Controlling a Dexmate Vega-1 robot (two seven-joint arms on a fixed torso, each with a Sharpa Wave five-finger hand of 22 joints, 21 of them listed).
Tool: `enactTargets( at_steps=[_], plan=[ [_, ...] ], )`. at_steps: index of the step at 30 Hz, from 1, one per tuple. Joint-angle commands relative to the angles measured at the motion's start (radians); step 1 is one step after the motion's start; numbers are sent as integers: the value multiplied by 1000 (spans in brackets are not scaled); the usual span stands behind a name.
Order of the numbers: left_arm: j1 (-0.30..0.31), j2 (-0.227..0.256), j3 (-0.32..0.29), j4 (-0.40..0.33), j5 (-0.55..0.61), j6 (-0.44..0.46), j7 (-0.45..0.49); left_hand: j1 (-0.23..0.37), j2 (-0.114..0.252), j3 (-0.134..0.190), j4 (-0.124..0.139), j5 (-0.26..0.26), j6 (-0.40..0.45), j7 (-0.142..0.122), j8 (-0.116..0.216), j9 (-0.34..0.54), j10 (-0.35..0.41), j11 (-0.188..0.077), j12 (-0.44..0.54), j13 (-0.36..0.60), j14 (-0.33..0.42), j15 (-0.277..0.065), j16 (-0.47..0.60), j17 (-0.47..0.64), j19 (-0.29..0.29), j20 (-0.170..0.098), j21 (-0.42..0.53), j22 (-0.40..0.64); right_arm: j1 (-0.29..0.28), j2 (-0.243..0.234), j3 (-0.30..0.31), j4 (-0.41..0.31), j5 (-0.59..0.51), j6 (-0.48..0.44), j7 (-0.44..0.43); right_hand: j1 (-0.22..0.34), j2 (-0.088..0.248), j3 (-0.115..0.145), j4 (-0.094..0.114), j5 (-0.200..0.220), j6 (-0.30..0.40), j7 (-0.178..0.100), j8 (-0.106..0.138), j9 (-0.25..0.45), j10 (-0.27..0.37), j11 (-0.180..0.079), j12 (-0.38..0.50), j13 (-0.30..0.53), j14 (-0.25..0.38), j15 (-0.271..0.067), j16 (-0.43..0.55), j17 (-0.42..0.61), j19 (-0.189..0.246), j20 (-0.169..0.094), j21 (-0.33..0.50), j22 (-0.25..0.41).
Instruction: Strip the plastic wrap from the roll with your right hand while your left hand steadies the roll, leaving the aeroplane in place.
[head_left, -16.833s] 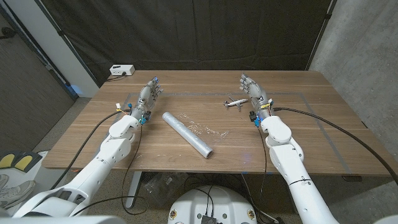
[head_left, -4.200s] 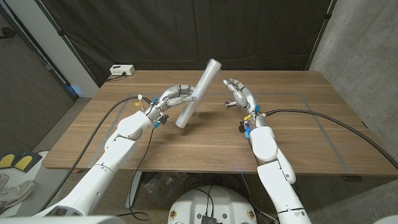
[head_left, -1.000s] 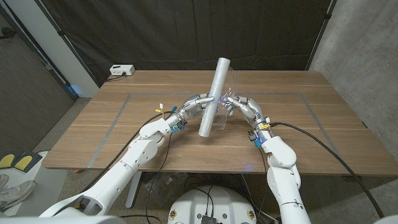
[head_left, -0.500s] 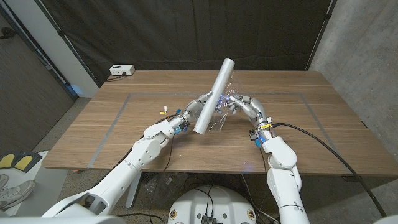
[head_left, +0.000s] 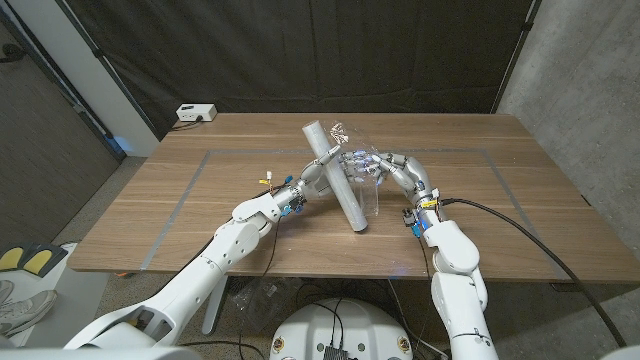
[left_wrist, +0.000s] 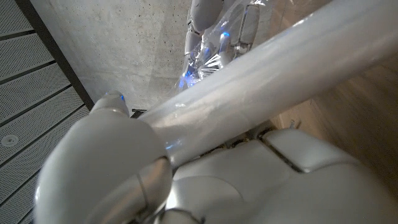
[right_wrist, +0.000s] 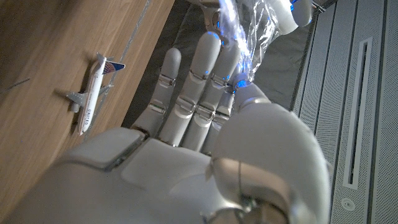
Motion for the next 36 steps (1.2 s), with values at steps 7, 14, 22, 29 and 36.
enactTargets(
  at_steps=[7,14,22,29,36],
  plan=[
    [9,-1,5,8,-79,55,-54,-7,0,-10,1,7,-26,5,-14,-2,-18,9,-11,-7,-17,-56,9,-10,12,-6,-8,5,-36,26,-8,-108,-88,-50,-77,26,0,-9,4,0,15,12,12,17,15,-3,14,18,-1,-20,13,19,-4,-76,40,11],
    [16,-7,11,14,-126,106,-70,-20,0,-27,4,9,-100,15,-45,-4,-52,29,-30,-20,-49,-40,10,-29,32,-3,-19,4,-38,39,-10,-166,-143,-106,-120,37,0,-11,5,4,24,18,20,32,24,-4,20,28,0,-20,22,34,-2,-74,74,17],
    [20,-40,16,62,-194,147,-116,-78,-4,-73,20,8,-202,10,-88,2,-123,59,-58,-35,-145,4,4,-57,26,45,-59,3,-17,36,-16,-199,-187,-177,-152,49,-3,-12,3,11,32,32,29,48,33,3,29,44,5,-19,34,55,-3,-72,108,23],
    [16,-55,18,93,-211,158,-125,-100,-1,-89,24,9,-231,14,-101,4,-149,69,-64,-33,-174,11,7,-67,12,58,-79,3,-8,33,-27,-231,-234,-222,-189,60,-14,-12,0,21,44,45,40,64,47,12,43,62,10,-19,50,86,-3,-68,139,26],
    [3,-78,20,137,-216,148,-145,-115,4,-100,25,12,-249,8,-109,5,-177,72,-70,-31,-204,21,7,-74,-3,67,-97,4,7,25,-35,-238,-249,-252,-208,57,-23,-13,4,28,47,51,47,78,54,17,52,76,8,-18,55,107,-3,-64,160,23]
  ],
)
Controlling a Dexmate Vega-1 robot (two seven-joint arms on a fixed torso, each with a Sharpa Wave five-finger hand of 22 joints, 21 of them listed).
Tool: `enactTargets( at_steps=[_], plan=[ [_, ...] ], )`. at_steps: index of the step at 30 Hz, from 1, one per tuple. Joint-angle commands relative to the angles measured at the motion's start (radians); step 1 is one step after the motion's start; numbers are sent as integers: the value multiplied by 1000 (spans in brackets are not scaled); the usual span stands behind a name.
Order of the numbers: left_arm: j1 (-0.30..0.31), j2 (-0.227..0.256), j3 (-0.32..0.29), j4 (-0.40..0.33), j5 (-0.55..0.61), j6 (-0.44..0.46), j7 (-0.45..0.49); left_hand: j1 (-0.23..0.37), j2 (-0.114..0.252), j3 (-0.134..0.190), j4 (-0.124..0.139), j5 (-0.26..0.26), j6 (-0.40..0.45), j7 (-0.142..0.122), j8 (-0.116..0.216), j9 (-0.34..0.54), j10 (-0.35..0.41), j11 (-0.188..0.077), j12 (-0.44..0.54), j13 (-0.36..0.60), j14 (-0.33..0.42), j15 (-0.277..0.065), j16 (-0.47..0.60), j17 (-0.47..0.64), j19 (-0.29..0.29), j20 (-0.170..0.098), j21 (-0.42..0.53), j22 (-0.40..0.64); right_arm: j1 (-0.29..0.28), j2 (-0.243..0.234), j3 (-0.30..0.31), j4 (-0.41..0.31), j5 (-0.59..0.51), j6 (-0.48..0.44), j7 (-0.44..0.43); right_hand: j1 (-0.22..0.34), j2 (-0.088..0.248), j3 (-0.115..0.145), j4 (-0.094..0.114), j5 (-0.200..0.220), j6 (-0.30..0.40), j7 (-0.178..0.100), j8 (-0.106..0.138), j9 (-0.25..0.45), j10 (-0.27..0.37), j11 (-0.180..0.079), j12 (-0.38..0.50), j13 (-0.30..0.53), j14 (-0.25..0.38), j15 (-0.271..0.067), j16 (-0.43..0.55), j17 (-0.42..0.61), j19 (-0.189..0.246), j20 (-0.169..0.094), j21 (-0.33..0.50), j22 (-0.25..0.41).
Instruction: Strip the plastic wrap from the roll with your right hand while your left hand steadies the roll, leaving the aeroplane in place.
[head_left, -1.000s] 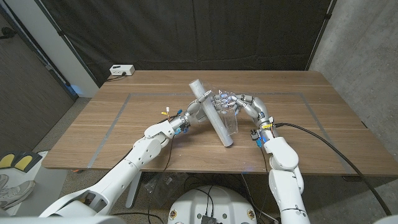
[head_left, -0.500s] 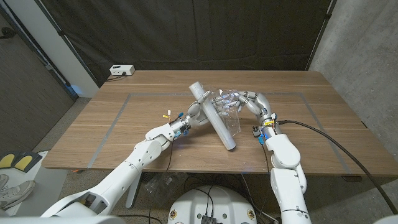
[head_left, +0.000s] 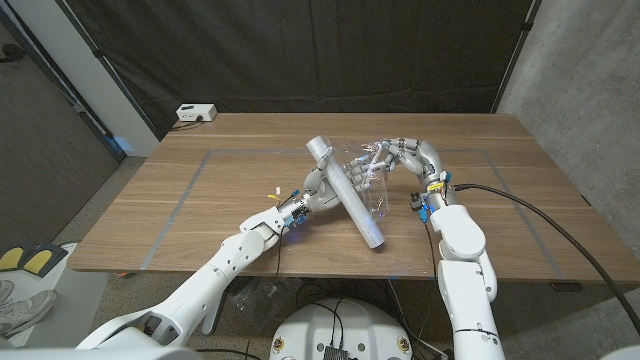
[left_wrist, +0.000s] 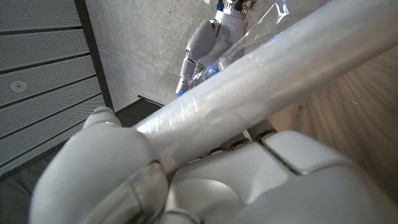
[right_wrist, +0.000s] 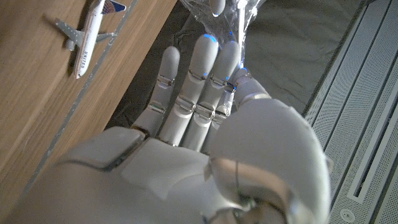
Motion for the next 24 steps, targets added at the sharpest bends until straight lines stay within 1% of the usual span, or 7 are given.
enactTargets(
  at_steps=[1,9,11,19,21,22,24],
  plan=[
    [-18,-42,5,78,-34,8,-41,-9,6,-13,2,5,-19,-2,-12,2,-21,5,-6,5,-29,-13,2,-4,-10,15,-17,5,26,-10,-14,-29,-46,-64,-46,7,-8,-1,4,9,39,42,9,12,14,2,8,10,7,-16,7,13,-3,-65,14,-1],
    [-39,-64,0,132,-39,2,-75,-31,4,-32,3,8,-46,-4,-25,4,-51,17,-11,7,-78,-1,0,-14,-37,36,-43,5,38,-8,-24,-19,-66,-60,-96,3,-15,3,6,16,43,46,13,24,13,6,12,20,7,-16,7,27,-7,-64,29,-9],
    [-44,-66,0,141,-40,6,-80,-38,4,-38,4,9,-51,-4,-28,5,-60,15,-13,8,-91,3,1,-17,-44,41,-51,6,39,-6,-28,-21,-77,-62,-111,2,-17,3,7,18,43,44,13,26,15,5,14,23,5,-16,6,30,-8,-64,31,-12],
    [-55,-81,-5,184,-43,8,-107,-54,8,-50,4,12,-64,-6,-35,6,-85,24,-18,10,-115,9,3,-23,-61,51,-68,7,50,0,-41,-26,-119,-76,-162,-2,-21,10,9,25,44,47,15,39,15,7,14,27,6,-17,4,43,-16,-64,45,-24],
    [-58,-86,-7,197,-44,7,-118,-58,9,-54,4,13,-74,-11,-39,6,-93,27,-20,10,-123,15,4,-25,-65,54,-73,7,53,1,-45,-26,-125,-82,-170,-3,-22,11,9,26,45,47,15,41,14,6,16,31,6,-17,4,44,-17,-64,48,-26],
    [-61,-89,-7,205,-43,4,-127,-61,10,-57,4,14,-85,-9,-44,6,-101,29,-22,11,-132,16,3,-27,-66,57,-76,7,55,1,-46,-27,-128,-85,-174,-3,-23,11,9,27,46,48,15,41,16,7,15,30,6,-16,4,46,-17,-63,49,-28],
    [-67,-92,-7,219,-39,-4,-145,-67,10,-64,3,16,-104,-15,-52,7,-120,27,-28,10,-154,19,1,-32,-73,67,-84,8,58,1,-46,-25,-129,-88,-180,-4,-24,12,9,28,45,49,15,43,16,6,16,32,6,-16,2,47,-18,-64,51,-30]
  ],
)
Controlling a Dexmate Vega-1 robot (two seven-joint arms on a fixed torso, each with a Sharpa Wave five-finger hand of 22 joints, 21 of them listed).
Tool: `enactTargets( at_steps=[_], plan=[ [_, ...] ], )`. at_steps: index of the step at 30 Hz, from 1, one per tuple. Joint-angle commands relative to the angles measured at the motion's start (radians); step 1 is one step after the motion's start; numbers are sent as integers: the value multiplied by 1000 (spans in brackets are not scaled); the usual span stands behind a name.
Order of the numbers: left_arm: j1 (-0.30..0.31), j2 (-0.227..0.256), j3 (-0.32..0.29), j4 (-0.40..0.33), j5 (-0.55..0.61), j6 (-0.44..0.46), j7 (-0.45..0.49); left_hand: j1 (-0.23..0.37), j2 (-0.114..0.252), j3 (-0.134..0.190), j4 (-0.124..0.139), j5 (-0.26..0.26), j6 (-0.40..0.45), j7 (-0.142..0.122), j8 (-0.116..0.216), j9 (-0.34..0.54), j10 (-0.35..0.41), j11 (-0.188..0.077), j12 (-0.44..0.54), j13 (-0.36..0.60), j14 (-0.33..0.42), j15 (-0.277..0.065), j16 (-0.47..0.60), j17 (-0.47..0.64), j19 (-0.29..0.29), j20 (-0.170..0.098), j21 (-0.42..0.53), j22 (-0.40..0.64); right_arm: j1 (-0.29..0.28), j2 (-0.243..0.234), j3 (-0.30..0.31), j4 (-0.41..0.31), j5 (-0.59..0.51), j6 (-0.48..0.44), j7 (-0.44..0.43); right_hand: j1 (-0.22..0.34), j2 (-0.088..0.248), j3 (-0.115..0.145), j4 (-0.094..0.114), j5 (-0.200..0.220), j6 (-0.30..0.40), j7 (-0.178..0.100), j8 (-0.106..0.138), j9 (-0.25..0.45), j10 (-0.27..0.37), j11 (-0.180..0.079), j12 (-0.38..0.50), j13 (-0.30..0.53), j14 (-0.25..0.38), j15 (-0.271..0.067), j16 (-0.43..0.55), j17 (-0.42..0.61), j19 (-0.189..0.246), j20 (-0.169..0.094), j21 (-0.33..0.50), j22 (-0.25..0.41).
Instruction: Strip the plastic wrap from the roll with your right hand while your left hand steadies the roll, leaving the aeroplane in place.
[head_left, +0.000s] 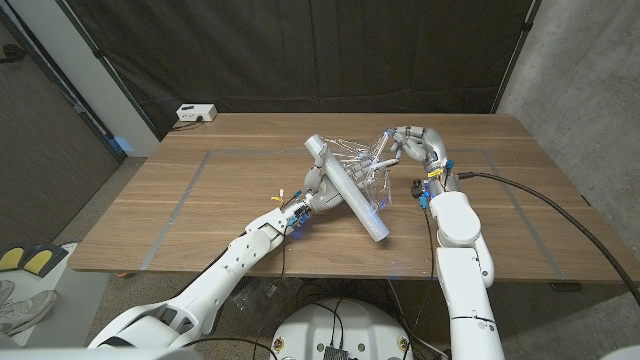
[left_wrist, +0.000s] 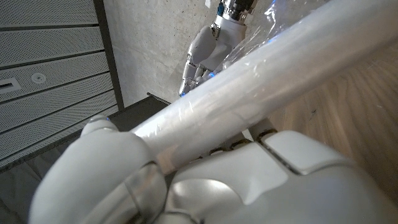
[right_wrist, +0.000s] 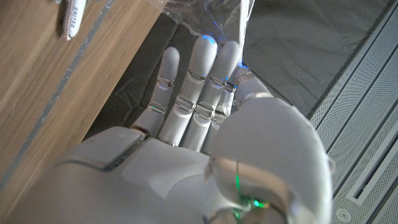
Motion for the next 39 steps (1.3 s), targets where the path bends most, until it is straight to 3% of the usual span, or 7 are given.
enactTargets(
  at_steps=[1,13,18,27,31,35,39],
  plan=[
    [-26,-29,-2,91,3,-15,-77,-12,-3,-16,1,8,-34,-2,-16,2,-41,-3,-16,-1,-48,10,-1,-7,-14,16,-18,3,20,5,-16,-4,-40,-26,-59,0,-9,8,4,10,39,42,7,6,12,1,8,1,2,-19,2,6,-6,-62,12,-3],
    [-129,-110,9,315,8,-37,-340,-47,-2,-106,-15,41,-307,-36,-100,-22,-288,46,-174,-52,-323,89,8,-84,-152,129,-166,-1,38,-2,-35,-6,-61,-57,-77,-5,-14,15,6,18,40,41,5,14,12,2,8,7,7,-19,0,18,-11,-63,27,-19],
    [-154,-140,6,383,12,-23,-394,-51,2,-121,-16,48,-368,-37,-104,-28,-323,51,-201,-64,-363,97,8,-97,-175,133,-196,-2,47,-3,-44,-12,-75,-78,-86,-8,-15,18,7,20,40,42,2,16,12,-1,9,11,7,-20,-4,19,-14,-64,34,-27],
    [-171,-160,29,454,-31,-13,-415,-75,21,-143,-8,54,-450,-87,-102,-37,-371,31,-229,-78,-431,108,8,-108,-234,136,-253,-1,76,-7,-58,-28,-111,-128,-108,-10,-19,24,5,25,45,42,-2,17,13,1,9,13,7,-20,-9,23,-19,-64,46,-40],
    [-81,-133,-7,298,-37,30,-261,-78,31,-148,-8,56,-474,-84,-99,-39,-396,26,-238,-80,-470,104,4,-110,-261,136,-277,1,91,-11,-65,-34,-128,-147,-118,-12,-21,27,5,26,45,43,-3,19,15,1,9,15,9,-20,-10,26,-20,-63,50,-47],
    [95,-88,-66,-2,-81,97,93,-76,40,-150,-10,58,-463,-87,-86,-41,-393,17,-234,-81,-492,85,7,-111,-285,135,-297,2,104,-19,-70,-33,-138,-157,-125,-14,-22,30,6,29,48,44,-5,21,14,1,7,15,7,-20,-15,26,-21,-64,57,-55],
    [133,-86,-79,-59,-82,67,191,-53,58,-155,-23,64,-535,-93,-96,-46,-479,22,-253,-82,-582,95,2,-113,-350,135,-349,4,110,-23,-67,-27,-131,-151,-134,-16,-25,34,6,30,49,42,-7,22,13,3,7,18,12,-20,-15,32,-24,-64,64,-64]
  ],
)
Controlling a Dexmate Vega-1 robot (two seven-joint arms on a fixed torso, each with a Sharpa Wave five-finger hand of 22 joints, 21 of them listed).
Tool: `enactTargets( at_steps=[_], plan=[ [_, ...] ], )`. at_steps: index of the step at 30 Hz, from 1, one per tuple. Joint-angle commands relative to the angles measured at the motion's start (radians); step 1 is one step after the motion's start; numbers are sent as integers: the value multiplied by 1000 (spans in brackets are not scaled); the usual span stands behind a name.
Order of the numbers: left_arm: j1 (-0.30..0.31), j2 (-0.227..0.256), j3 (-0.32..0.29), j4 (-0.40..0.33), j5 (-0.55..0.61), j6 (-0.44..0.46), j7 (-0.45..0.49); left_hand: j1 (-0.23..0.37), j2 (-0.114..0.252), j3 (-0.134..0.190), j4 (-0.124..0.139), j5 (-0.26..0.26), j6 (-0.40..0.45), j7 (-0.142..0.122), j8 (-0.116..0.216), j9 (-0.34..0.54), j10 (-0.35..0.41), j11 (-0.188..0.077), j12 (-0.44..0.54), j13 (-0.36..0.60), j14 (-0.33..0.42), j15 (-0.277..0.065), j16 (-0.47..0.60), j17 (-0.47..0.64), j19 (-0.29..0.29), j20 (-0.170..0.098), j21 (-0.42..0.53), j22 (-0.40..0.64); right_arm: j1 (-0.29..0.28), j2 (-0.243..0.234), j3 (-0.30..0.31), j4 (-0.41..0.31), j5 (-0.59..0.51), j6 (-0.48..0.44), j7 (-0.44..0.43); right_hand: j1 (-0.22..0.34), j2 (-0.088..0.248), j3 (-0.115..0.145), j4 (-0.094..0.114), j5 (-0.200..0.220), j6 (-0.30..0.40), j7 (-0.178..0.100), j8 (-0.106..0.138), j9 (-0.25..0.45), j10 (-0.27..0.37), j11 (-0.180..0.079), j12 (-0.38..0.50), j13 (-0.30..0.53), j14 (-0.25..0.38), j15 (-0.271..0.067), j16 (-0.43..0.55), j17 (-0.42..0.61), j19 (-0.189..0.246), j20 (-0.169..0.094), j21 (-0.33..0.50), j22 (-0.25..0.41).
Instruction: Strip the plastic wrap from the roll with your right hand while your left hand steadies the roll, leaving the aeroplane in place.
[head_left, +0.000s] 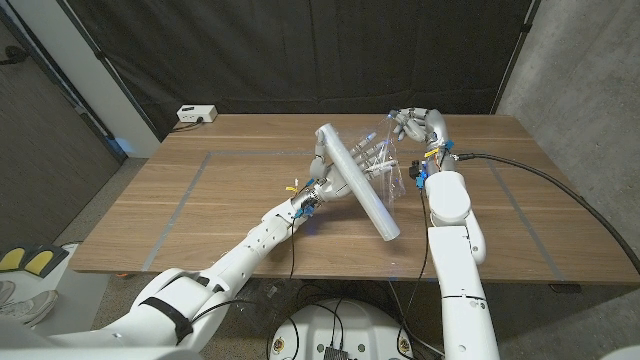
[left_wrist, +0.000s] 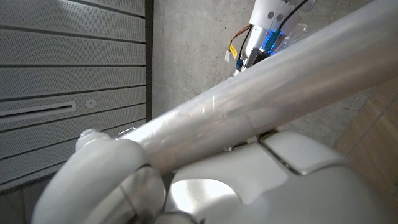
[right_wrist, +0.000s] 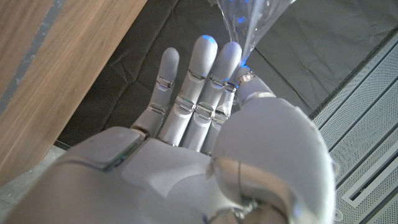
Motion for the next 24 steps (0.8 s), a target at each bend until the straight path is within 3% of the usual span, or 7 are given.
enactTargets(
  at_steps=[1,10,16,24],
  plan=[
    [286,47,-81,-349,-35,22,488,34,16,-7,-9,8,-240,-10,0,-2,-76,-5,-14,-1,-71,13,-2,-2,-44,0,-38,3,30,-13,-7,4,-17,-23,-28,1,-7,11,0,6,40,33,-1,7,3,1,0,4,13,-20,-3,8,-1,-67,11,-6],
    [295,64,-79,-379,-65,40,530,58,27,-17,-20,13,-314,0,-1,-7,-199,24,-27,-10,-160,35,-2,-6,-94,1,-79,3,55,-22,-5,10,-22,-25,-43,-2,-8,15,1,7,42,34,-4,8,5,0,-2,3,12,-20,-7,11,-5,-68,20,-18],
    [286,73,-71,-371,-81,55,513,62,31,-21,-21,14,-357,8,-7,-9,-207,28,-18,-14,-169,39,3,-6,-100,1,-84,4,74,-27,-9,13,-27,-36,-44,-5,-10,18,1,8,43,33,-7,8,6,2,-3,4,13,-20,-10,13,-9,-69,25,-27],
    [276,78,-68,-355,-89,52,501,62,33,-24,-21,15,-351,2,0,-9,-211,29,-15,-16,-167,41,7,-6,-101,1,-85,5,90,-33,-15,23,-32,-45,-50,-7,-11,22,1,9,44,32,-8,12,6,1,-4,5,13,-20,-13,14,-12,-69,31,-36]
  ],
)
